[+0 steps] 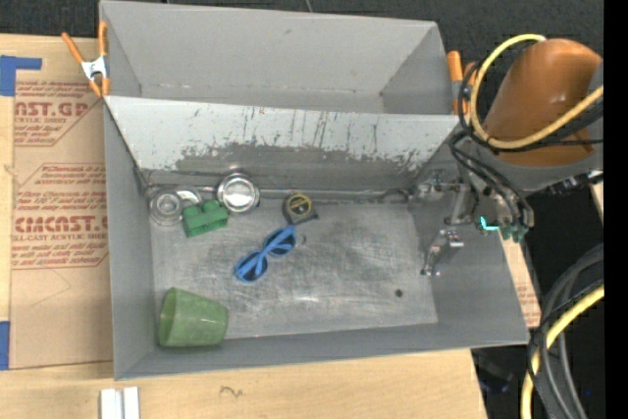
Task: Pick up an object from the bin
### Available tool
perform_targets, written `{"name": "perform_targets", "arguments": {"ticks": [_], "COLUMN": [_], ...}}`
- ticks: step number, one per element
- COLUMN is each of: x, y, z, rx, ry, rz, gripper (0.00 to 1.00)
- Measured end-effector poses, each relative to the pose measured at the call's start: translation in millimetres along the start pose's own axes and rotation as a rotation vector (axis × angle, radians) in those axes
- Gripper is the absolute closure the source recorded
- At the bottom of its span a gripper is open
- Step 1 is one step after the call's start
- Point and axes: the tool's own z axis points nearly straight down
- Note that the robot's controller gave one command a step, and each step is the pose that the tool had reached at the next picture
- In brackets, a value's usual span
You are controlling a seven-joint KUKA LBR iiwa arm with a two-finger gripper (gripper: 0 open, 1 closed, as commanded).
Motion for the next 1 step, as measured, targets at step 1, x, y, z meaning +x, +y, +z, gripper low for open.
{"name": "perform_targets", "arguments": {"ticks": [1], "x": [-30.5], "y": [56.4], "z": [57.4], "rx": [-0.002], "ry": [-0.004], "rz": [-0.094], "gripper": [0.00]}}
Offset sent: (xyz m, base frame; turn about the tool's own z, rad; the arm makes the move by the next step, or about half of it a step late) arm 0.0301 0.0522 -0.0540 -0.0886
